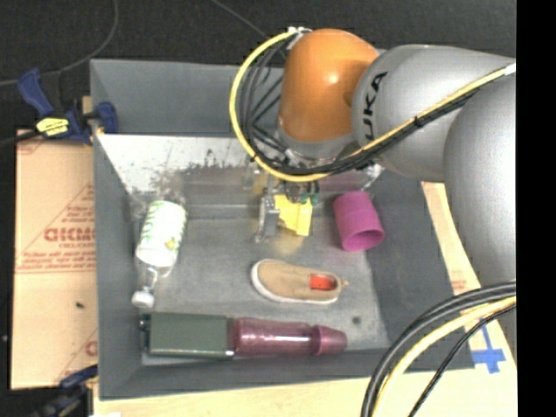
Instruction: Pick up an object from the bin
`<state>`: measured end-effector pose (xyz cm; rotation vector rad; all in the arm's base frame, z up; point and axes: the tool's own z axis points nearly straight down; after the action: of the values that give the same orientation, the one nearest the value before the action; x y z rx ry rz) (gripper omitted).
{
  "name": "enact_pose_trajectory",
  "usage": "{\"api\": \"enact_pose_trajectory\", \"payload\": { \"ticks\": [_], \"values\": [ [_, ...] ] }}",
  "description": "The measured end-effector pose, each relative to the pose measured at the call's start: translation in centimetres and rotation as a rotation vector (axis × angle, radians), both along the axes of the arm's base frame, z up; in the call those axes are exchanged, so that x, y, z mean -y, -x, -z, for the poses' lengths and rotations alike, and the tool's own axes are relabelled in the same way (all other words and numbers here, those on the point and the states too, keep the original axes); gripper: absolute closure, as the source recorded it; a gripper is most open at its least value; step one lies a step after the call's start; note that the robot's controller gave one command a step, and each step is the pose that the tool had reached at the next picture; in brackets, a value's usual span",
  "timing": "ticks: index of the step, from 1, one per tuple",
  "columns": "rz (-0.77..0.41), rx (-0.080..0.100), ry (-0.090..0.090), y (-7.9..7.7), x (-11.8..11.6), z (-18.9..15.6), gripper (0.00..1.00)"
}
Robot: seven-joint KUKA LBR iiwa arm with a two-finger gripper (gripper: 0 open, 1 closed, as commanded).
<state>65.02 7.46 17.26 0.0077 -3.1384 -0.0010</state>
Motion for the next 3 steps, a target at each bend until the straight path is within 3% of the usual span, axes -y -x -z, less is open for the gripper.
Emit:
{"api": "enact_pose_trajectory", "payload": {
  "ticks": [1,2,3],
  "values": [
    [0.002,0.008,-0.001,-0.1,0.0,-0.5,0.0],
    [0.199,0.005,-0.003,7.4,7.0,10.0,0.0],
    [-0.055,0.015,-0.001,5.5,6.7,5.1,0.0]
  ]
}}
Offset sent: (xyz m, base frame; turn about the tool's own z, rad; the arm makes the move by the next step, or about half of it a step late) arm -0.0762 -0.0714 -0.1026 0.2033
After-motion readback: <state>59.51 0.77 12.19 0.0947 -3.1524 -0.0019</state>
